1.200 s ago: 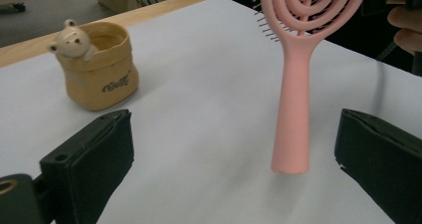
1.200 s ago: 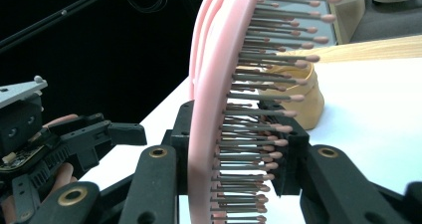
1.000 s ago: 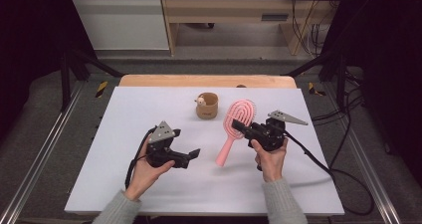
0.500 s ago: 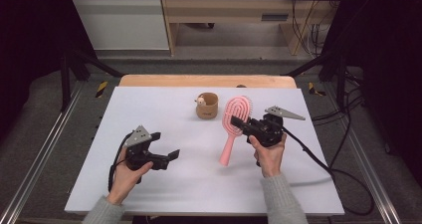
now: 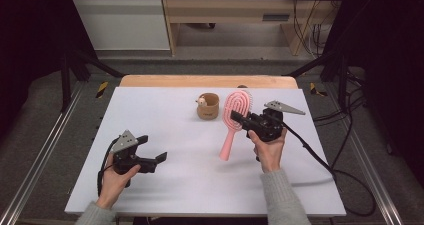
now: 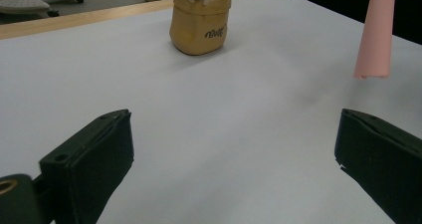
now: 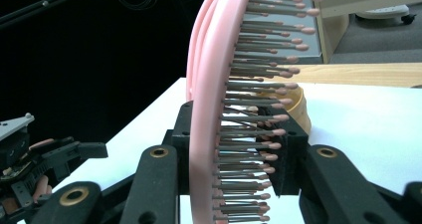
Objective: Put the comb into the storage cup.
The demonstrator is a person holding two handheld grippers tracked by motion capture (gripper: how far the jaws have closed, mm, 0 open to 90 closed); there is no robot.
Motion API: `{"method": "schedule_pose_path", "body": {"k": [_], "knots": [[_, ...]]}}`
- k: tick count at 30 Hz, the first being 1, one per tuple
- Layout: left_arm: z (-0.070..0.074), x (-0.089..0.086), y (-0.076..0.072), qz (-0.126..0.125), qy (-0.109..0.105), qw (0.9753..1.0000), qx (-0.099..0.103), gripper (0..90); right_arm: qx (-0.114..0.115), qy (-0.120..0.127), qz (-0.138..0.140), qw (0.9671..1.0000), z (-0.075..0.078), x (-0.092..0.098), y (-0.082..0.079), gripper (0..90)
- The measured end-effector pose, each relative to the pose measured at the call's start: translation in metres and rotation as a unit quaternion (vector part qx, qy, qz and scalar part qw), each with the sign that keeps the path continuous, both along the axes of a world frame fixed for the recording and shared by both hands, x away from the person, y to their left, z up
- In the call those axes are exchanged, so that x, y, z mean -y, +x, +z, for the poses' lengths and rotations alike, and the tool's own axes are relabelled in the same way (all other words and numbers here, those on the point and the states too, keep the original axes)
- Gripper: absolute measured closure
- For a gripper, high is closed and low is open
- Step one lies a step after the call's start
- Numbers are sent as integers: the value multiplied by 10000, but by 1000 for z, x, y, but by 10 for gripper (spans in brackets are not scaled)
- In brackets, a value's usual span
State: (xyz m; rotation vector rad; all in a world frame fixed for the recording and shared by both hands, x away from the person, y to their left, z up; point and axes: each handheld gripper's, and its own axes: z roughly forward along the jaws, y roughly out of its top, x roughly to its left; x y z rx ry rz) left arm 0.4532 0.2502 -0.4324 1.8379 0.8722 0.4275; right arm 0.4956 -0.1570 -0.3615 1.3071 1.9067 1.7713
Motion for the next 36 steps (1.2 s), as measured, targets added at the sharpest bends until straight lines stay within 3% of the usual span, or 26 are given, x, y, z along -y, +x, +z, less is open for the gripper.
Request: {"method": "schedule_pose_path", "body": {"k": [17, 36], "knots": [[-15, -24, 0, 205, 128, 9997, 43, 21, 205, -171, -160, 9995, 15, -11, 17, 636], [-17, -30, -1, 242, 142, 9996, 74, 21, 278, -250, -330, 9988, 28, -18, 34, 635]]}}
